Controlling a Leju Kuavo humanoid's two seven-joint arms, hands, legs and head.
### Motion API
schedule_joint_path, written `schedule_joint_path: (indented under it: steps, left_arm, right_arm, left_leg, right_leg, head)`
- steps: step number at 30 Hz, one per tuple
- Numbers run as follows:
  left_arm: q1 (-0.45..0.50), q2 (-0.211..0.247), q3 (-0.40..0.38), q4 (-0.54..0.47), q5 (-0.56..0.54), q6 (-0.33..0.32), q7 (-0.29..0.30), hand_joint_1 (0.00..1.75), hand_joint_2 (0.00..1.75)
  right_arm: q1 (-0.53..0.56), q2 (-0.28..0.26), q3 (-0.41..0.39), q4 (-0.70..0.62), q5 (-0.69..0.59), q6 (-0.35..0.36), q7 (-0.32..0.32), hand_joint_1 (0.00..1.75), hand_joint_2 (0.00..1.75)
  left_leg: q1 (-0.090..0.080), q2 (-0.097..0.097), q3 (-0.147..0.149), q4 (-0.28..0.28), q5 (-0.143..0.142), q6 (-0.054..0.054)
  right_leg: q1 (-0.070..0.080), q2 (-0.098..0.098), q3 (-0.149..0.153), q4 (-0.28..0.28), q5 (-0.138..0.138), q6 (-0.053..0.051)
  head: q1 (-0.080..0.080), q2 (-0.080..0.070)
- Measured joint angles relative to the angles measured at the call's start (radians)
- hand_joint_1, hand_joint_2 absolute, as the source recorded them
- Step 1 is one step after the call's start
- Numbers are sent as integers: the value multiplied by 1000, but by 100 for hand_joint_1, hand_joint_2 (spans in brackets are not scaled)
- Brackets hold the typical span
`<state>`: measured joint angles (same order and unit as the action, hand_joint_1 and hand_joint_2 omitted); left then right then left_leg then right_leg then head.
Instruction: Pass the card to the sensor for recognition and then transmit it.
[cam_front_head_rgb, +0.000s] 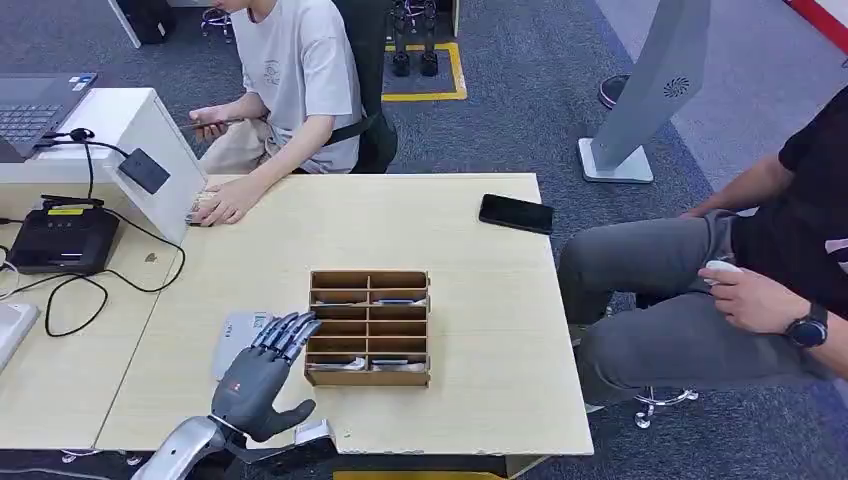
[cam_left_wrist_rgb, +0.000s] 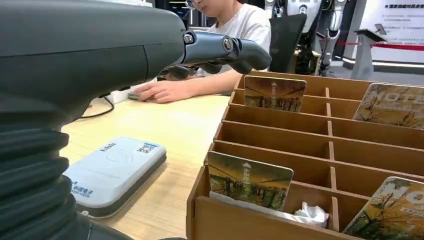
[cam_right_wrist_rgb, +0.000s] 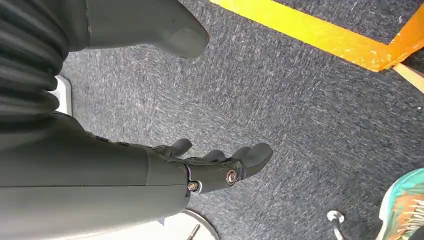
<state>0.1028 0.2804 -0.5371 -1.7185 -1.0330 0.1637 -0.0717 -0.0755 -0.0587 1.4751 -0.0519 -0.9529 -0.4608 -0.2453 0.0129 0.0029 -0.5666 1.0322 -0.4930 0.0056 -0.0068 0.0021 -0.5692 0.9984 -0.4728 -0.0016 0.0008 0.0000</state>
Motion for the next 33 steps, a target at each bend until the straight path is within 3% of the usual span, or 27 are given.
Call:
schedule_joint_path:
  steps: [33]
  left_arm:
    - [0, -7, 0, 34, -43, 23, 22, 0, 175]
  right_arm:
    - [0, 0, 11, 0, -16, 0, 1, 0, 175]
  left_leg:
    - [0, 0, 0, 0, 0, 0]
  right_leg:
    - [0, 0, 0, 0, 0, 0]
  head:
    - [0, 0]
